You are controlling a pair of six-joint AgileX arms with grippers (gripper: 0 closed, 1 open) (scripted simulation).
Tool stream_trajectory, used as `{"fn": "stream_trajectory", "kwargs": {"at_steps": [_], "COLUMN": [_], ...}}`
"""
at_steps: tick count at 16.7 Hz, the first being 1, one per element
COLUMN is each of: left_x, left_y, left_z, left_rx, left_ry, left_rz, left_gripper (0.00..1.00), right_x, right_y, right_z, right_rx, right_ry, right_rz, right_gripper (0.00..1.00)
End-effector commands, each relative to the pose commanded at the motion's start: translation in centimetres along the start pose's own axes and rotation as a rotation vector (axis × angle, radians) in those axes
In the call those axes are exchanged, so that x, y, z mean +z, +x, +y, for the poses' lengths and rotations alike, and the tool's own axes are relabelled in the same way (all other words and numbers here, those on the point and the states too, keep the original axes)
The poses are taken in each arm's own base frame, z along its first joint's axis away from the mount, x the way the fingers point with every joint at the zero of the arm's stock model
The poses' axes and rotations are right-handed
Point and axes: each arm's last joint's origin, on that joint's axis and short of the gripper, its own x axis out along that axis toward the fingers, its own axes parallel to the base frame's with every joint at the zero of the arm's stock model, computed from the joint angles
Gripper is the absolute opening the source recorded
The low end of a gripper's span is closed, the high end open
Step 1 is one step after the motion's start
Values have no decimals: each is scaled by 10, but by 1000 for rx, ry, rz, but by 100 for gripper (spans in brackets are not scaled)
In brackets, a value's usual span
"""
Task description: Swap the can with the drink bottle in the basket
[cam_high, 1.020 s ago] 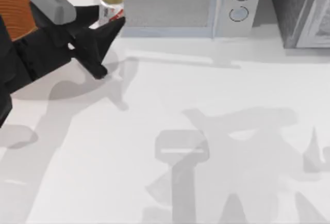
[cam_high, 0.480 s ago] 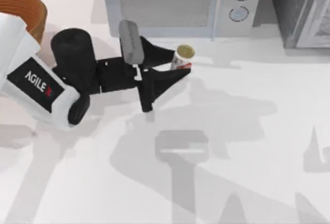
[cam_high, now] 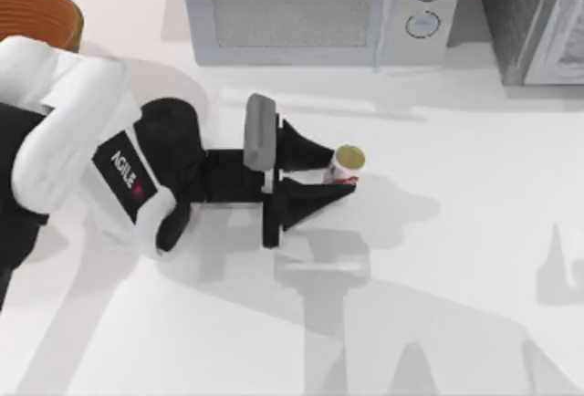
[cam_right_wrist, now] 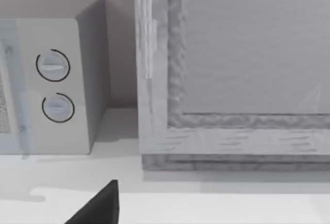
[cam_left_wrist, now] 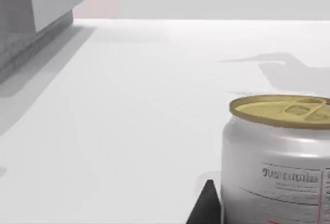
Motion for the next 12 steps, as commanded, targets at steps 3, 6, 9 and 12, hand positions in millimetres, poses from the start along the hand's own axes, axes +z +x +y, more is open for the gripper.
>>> {"fn": "stream_trajectory", "kwargs": {"at_steps": [3, 6, 9, 12], "left_x": [0, 0, 0, 0], "left_y": [0, 0, 0, 0], "left_z": [0, 0, 0, 0], "left_rx": [0, 0, 0, 0], "left_ry": [0, 0, 0, 0], "left_rz": [0, 0, 0, 0], "left_gripper": [0, 8, 30, 53], "right_x": [0, 0, 0, 0], "right_y": [0, 0, 0, 0], "right_z": [0, 0, 0, 0], "right_rx": [0, 0, 0, 0], "right_ry": [0, 0, 0, 0], "right_rz": [0, 0, 0, 0], "right_gripper": [100, 100, 100, 100]}}
